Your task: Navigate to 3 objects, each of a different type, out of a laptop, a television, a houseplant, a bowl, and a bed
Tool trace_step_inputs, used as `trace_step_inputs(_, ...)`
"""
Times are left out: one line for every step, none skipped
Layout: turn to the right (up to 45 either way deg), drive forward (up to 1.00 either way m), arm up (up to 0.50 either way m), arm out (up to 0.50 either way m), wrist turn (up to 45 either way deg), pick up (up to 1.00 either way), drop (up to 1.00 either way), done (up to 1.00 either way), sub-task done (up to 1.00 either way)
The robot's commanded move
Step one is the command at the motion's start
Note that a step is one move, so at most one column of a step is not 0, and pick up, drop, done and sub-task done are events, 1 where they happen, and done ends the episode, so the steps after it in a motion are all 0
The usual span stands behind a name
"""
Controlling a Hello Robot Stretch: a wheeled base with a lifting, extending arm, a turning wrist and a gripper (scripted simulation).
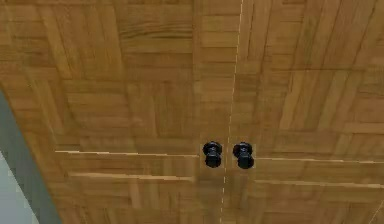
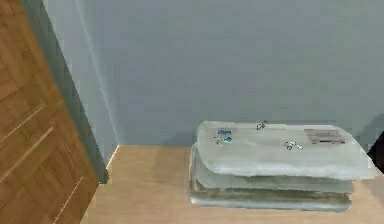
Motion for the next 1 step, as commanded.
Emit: trace_step_inputs(-45.0, 0.00, 0.00, 0.00, 0.0, 0.00, 0.00, 0.00, 0.00)
